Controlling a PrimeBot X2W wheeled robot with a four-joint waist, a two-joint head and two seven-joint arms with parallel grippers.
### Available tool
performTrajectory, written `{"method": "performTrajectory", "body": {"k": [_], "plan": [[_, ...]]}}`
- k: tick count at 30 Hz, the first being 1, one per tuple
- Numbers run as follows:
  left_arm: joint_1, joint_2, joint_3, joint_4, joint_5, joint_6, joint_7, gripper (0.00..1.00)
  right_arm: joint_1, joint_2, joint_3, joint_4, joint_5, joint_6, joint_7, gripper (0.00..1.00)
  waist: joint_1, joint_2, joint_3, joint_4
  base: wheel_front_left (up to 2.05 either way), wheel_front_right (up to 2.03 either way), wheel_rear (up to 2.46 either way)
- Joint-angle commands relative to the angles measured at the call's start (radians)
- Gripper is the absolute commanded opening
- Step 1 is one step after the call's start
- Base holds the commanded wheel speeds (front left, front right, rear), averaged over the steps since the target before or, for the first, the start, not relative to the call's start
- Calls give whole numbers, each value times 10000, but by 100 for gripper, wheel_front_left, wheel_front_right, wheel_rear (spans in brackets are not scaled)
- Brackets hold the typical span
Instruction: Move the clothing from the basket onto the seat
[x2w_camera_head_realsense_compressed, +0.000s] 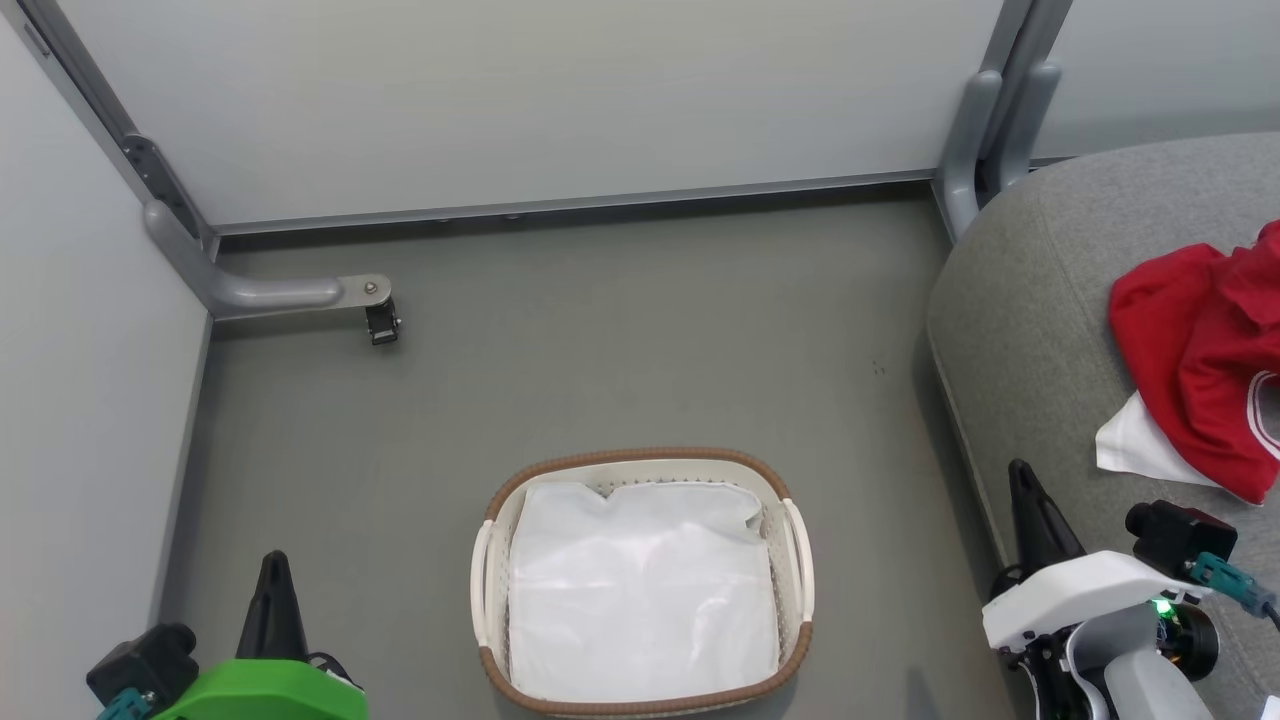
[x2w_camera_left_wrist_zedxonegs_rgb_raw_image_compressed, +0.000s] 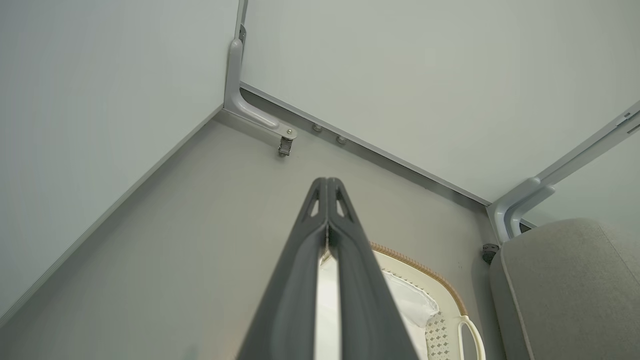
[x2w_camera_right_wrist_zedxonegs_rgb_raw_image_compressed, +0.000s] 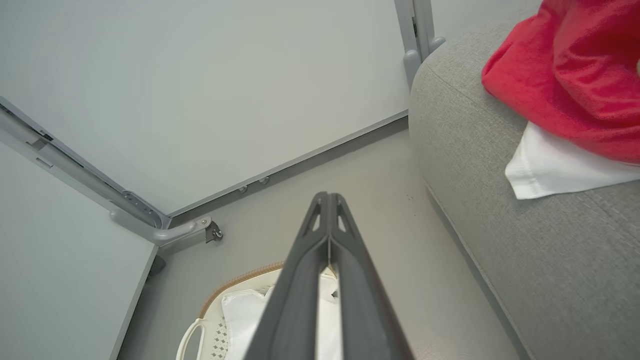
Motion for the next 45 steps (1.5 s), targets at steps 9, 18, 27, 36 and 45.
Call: {"method": "performTrajectory", "body": {"k": [9,18,27,36,45], "plan": [[-384,50,107,-274,-1683,-96,404,0,-23,-55,-163,-341,1694,-3,413,0,0,0,-69,-30,0,0,0],[-481,59,158,-369,-2915,-129,731,0,20,-64,-261,-466,2952,-4,739,0,0,0,-132,-57,0,0,0],[-587,69,206,-453,-4171,-172,1071,0,63,-73,-366,-594,4234,-5,1071,0,0,0,-203,-88,0,0,0],[-664,77,246,-535,-5214,-189,1343,0,101,-80,-454,-699,5297,-5,1342,0,0,0,-267,-115,0,0,0],[-745,85,289,-612,-6163,-224,1610,0,138,-86,-531,-794,6271,-6,1604,0,0,0,-331,-143,0,0,0]]}}
